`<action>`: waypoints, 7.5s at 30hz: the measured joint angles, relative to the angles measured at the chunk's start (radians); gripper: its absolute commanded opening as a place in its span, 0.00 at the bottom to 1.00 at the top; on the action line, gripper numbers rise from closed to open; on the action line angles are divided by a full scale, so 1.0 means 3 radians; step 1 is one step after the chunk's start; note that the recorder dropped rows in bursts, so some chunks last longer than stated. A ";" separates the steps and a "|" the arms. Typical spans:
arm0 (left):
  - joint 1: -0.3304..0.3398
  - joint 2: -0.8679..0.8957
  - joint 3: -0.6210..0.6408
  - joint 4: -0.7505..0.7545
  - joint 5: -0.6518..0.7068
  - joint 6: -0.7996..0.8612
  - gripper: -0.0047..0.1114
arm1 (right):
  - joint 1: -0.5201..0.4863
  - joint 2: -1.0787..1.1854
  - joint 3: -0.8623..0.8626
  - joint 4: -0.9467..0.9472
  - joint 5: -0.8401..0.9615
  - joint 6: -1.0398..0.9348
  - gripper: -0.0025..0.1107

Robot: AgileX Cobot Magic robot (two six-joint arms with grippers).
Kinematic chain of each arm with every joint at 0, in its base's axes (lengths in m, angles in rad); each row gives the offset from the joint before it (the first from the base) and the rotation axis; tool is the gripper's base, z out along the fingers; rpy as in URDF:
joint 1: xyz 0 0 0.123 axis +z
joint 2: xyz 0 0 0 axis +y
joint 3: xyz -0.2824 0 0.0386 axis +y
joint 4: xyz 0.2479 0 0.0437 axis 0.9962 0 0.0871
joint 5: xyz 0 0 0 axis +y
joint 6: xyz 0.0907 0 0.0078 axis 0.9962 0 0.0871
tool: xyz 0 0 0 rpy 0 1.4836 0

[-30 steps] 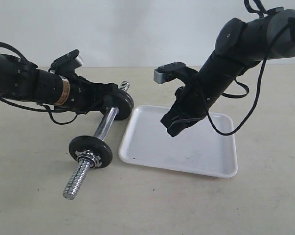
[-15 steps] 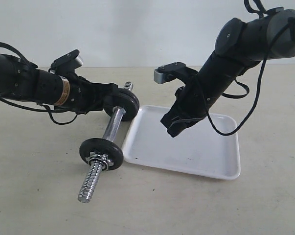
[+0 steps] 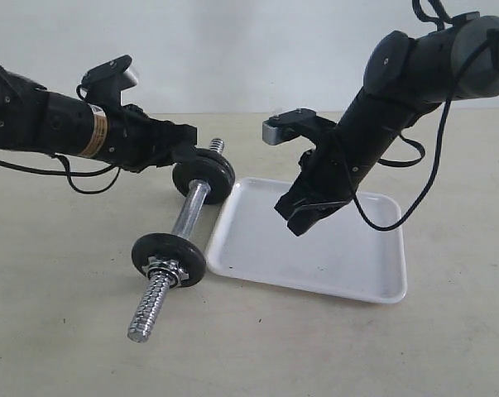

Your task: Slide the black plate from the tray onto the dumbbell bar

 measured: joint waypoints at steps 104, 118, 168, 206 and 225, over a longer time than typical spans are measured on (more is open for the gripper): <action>0.0284 -0.6299 0.3702 0.0234 0.1475 0.0988 0.08 | -0.1464 -0.5605 0.4636 -0.2147 -0.3655 0.2949 0.02; 0.0284 -0.6299 0.3702 0.0234 0.1514 0.0988 0.08 | -0.1464 -0.5605 0.4636 -0.2120 -0.3621 0.3105 0.02; 0.1084 -0.6299 0.3702 0.0234 0.1123 0.1052 0.08 | -0.1464 -0.5605 0.4636 -0.2120 -0.3617 0.3113 0.02; 0.1084 -0.6299 0.3702 -0.3134 0.1593 0.4117 0.08 | -0.1464 -0.5605 0.4636 -0.2120 -0.3617 0.3113 0.02; 0.1084 -0.6299 0.3702 -0.5571 0.1886 0.7015 0.08 | -0.1464 -0.5605 0.4636 -0.2120 -0.3656 0.3113 0.02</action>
